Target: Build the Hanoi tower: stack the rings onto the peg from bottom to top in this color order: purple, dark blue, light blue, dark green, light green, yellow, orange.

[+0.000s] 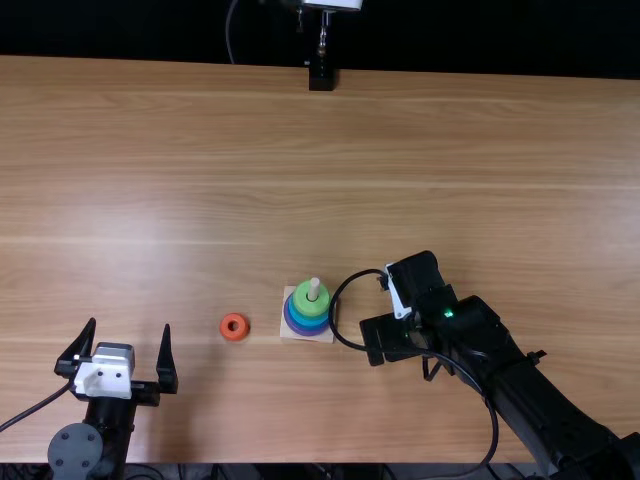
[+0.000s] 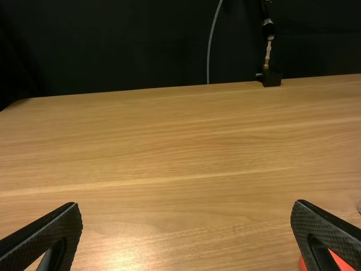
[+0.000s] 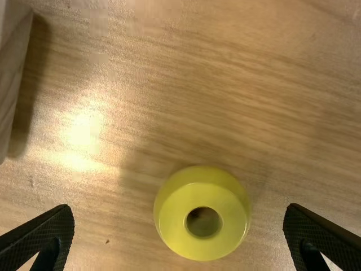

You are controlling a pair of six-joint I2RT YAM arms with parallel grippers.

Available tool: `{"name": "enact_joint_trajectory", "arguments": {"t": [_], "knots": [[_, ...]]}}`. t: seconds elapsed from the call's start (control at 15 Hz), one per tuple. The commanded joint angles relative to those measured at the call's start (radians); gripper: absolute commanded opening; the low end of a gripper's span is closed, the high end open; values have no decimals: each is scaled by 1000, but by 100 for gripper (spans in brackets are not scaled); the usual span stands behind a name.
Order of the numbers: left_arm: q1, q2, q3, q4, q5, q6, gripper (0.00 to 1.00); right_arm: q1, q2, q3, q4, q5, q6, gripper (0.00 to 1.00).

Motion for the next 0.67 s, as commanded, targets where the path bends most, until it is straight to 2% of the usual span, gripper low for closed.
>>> {"name": "enact_joint_trajectory", "arguments": {"t": [0.0,0.6], "knots": [[4,-12,-51,-19,3,6,100,14,-15,6,-10,12,12,100],[4,-12,-51,-19,3,6,100,18,36,27,-65,16,12,100]]}}
